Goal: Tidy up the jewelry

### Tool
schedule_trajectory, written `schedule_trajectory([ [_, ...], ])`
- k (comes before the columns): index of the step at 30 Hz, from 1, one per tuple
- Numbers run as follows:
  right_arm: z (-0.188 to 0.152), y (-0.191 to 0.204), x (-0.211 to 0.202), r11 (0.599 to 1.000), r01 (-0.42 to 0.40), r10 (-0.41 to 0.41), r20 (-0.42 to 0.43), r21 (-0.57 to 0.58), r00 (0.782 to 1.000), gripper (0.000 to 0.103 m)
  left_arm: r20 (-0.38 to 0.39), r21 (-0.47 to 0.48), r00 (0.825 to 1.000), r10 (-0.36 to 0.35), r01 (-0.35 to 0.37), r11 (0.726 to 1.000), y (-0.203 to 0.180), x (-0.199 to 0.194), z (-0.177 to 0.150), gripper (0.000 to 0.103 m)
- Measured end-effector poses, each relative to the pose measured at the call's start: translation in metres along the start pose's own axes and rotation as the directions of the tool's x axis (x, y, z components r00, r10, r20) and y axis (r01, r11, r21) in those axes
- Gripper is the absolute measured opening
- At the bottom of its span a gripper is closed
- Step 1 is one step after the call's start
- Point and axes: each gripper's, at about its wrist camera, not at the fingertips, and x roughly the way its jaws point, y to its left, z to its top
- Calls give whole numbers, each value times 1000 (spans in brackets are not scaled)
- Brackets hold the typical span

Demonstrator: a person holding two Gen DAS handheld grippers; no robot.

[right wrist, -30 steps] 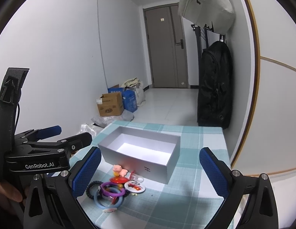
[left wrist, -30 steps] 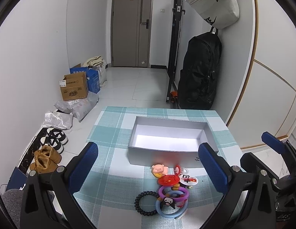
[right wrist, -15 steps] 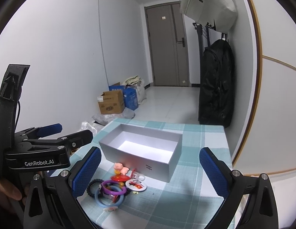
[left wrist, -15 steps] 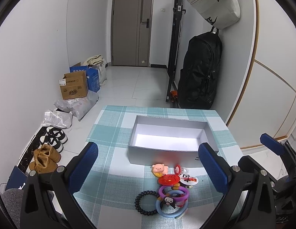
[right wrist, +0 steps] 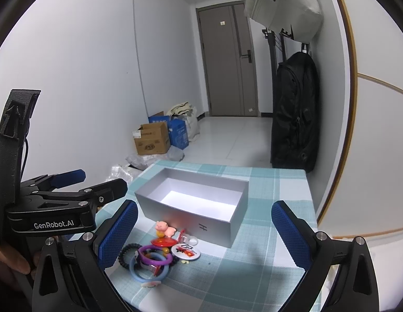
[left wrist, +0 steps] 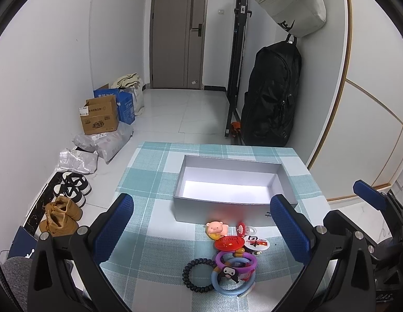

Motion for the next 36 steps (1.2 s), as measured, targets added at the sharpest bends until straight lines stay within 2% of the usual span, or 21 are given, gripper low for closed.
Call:
schedule_trajectory([
  [18, -1, -1, 5, 1000, -10, 10, -15, 6, 1000, 103, -17, -19, 1000, -12, 11, 1000, 3, 5, 1, 102],
  [26, -7, 2, 18, 999, -49, 50, -92, 4, 995, 103, -41, -45, 997, -59, 57, 997, 17, 9, 5, 102],
  [32, -17, 5, 36, 993, -117, 121, -221, 31, 968, 103, -106, -136, 985, -133, 118, 984, 48, 23, 6, 102],
  [36, -29, 13, 49, 983, -173, 184, -306, 62, 934, 102, -128, -165, 983, -134, 112, 980, 61, 31, 7, 102],
])
